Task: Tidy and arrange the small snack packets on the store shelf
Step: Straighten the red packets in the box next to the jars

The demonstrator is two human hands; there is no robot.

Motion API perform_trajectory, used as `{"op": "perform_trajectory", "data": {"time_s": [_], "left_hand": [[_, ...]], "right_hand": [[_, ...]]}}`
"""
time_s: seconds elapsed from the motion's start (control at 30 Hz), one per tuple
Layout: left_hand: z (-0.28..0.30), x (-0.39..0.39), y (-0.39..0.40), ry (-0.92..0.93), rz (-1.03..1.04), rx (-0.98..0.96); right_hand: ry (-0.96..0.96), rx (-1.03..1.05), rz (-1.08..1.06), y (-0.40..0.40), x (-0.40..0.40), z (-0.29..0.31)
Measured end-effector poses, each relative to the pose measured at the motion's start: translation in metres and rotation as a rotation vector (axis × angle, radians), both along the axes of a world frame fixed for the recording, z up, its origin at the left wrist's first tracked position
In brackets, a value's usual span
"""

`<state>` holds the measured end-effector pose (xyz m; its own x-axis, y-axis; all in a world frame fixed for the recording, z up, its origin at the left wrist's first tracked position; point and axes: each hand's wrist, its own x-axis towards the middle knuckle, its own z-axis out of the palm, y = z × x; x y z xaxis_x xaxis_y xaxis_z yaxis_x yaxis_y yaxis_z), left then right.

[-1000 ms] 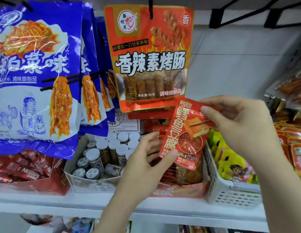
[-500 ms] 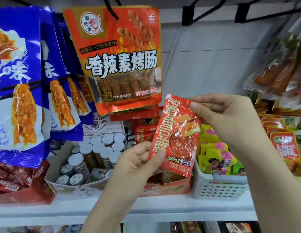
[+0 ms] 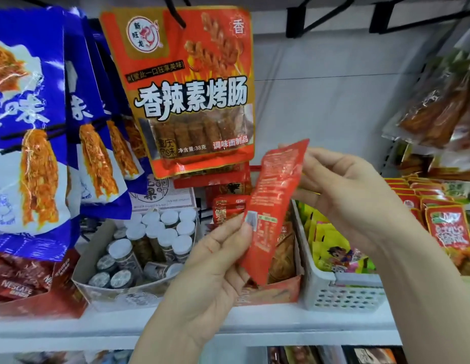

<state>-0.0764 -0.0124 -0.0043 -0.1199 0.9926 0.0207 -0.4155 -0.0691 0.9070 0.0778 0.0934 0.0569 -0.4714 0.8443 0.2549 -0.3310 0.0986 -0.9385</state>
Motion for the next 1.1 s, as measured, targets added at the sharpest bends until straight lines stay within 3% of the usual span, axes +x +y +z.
{"op": "perform_trajectory", "data": {"time_s": [0.07,0.2,0.43,0.5,0.63,0.73,0.83,0.9,1.0,1.1], "left_hand": [[0.0,-0.001,-0.001,-0.042,0.087,-0.014],[-0.001,0.0,0.002,0.171,0.257,0.018],[0.002,-0.005,0.0,0.224,0.186,0.026],[0.002,-0.009,-0.003,0.11,0.079,0.002],[0.009,-0.008,-0.006,-0.359,-0.276,-0.067],[0.006,-0.002,-0.006,-0.334,-0.377,-0.053],[0.002,-0.002,-0.004,-0.428,-0.338,-0.049],[0.003,-0.005,-0.001,-0.336,-0.173,-0.093],[0.006,-0.008,0.001,0.021,0.108,-0.152],[0.003,-0.008,0.001,0.268,0.329,-0.115]], "right_hand": [[-0.059,-0.067,0.046,-0.001,0.004,0.003],[-0.186,0.01,-0.048,-0.004,0.0,-0.002],[-0.142,-0.082,-0.107,-0.003,-0.001,-0.003],[-0.108,-0.087,-0.049,-0.003,-0.001,-0.002],[0.028,-0.103,0.15,-0.005,0.0,0.0],[0.091,-0.076,0.288,-0.009,-0.005,-0.001],[-0.004,-0.023,0.297,-0.009,-0.005,-0.001],[-0.101,-0.023,0.251,-0.006,0.0,0.0],[-0.205,-0.091,0.162,-0.001,0.01,0.003],[-0.358,-0.025,0.142,0.0,0.013,0.002]]}}
